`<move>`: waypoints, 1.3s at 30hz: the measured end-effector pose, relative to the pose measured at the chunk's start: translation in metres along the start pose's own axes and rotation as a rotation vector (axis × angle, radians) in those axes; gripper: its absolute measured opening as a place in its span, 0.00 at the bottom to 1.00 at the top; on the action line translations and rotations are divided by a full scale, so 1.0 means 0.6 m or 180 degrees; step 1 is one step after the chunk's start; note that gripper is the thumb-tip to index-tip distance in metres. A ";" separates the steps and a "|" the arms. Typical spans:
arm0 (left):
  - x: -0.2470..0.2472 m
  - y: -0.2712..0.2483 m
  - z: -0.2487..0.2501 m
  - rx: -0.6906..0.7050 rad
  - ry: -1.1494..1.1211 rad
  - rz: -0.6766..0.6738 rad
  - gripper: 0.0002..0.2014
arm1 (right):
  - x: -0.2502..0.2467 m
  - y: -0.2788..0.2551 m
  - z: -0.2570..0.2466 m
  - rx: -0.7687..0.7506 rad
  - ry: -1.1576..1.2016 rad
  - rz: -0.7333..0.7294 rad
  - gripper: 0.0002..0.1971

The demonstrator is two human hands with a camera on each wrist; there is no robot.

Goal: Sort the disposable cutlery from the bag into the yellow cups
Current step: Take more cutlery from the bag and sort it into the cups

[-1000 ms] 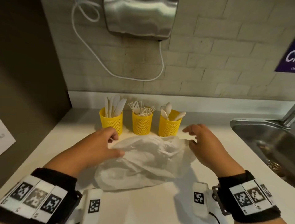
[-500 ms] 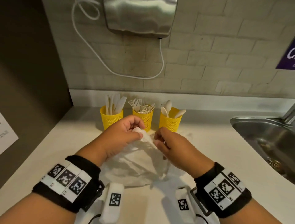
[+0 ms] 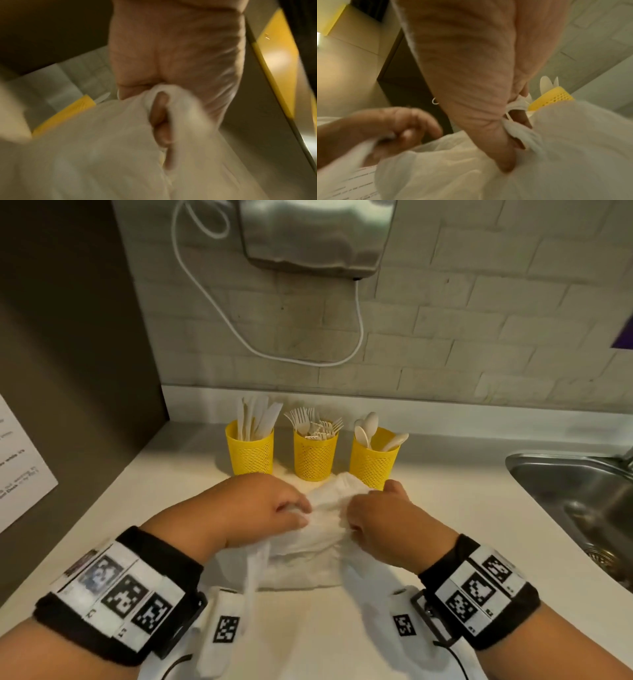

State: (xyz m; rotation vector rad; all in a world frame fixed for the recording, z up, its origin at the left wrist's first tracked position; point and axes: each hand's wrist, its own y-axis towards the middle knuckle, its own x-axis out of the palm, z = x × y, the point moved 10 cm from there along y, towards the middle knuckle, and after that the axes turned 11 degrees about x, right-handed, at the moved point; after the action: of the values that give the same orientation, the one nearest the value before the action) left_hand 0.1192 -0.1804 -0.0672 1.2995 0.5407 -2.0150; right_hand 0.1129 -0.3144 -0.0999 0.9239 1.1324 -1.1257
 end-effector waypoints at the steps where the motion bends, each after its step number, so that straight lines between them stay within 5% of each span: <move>1: 0.008 -0.005 -0.017 -0.0179 0.0619 -0.0197 0.16 | 0.005 -0.006 0.010 0.0050 -0.0199 -0.0161 0.10; 4: 0.021 -0.029 -0.056 -0.0556 0.1500 -0.0496 0.24 | 0.014 -0.037 0.033 0.0166 -0.0594 -0.0866 0.07; 6: 0.031 -0.038 -0.070 -0.0642 0.1743 -0.0687 0.30 | -0.013 -0.054 0.015 -0.0086 -0.0466 -0.0867 0.05; 9: 0.060 -0.036 -0.072 -0.0626 0.0884 -0.0834 0.37 | -0.091 -0.055 -0.048 -0.0623 0.0678 -0.0125 0.10; 11: 0.063 -0.014 -0.058 -0.0480 -0.0100 -0.0540 0.28 | -0.120 -0.043 -0.079 -0.0866 0.1384 0.0249 0.07; 13: 0.061 0.005 -0.057 -0.0494 -0.0321 -0.0287 0.22 | -0.094 -0.016 -0.098 -0.0842 0.1465 0.0145 0.06; 17: 0.068 0.015 -0.049 -0.0582 0.1544 -0.0372 0.16 | -0.022 0.026 -0.098 -0.0515 0.0772 -0.0058 0.05; 19: 0.069 0.011 -0.045 -0.0542 0.1900 -0.0295 0.17 | -0.010 0.034 -0.078 -0.0219 0.0310 -0.0010 0.11; 23: 0.087 -0.010 -0.090 -0.0988 0.1652 -0.0739 0.53 | 0.020 0.024 -0.024 0.0301 -0.0439 -0.0330 0.43; 27: 0.062 -0.023 -0.135 -0.1464 0.1663 -0.1143 0.58 | 0.062 0.009 0.026 0.0365 -0.0535 -0.1034 0.62; 29: 0.043 -0.031 -0.153 -0.1633 0.1626 -0.1182 0.58 | 0.074 -0.003 0.031 0.0231 -0.0593 -0.1276 0.62; 32: 0.026 -0.017 -0.121 -0.1215 0.1292 -0.0873 0.53 | 0.047 -0.010 0.012 -0.0045 -0.0398 -0.1188 0.50; 36: -0.023 0.024 0.026 0.0382 0.0377 0.0889 0.16 | -0.028 0.008 -0.041 -0.0618 0.0510 -0.0468 0.27; 39: 0.024 0.042 0.042 0.0530 0.0212 0.0814 0.13 | 0.001 0.033 -0.059 -0.0710 0.0323 -0.0542 0.32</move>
State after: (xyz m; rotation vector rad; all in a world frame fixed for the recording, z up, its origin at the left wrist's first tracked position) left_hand 0.1178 -0.2185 -0.0693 1.4595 0.2257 -1.8398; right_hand 0.1254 -0.2766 -0.1072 0.7277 1.4105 -1.0715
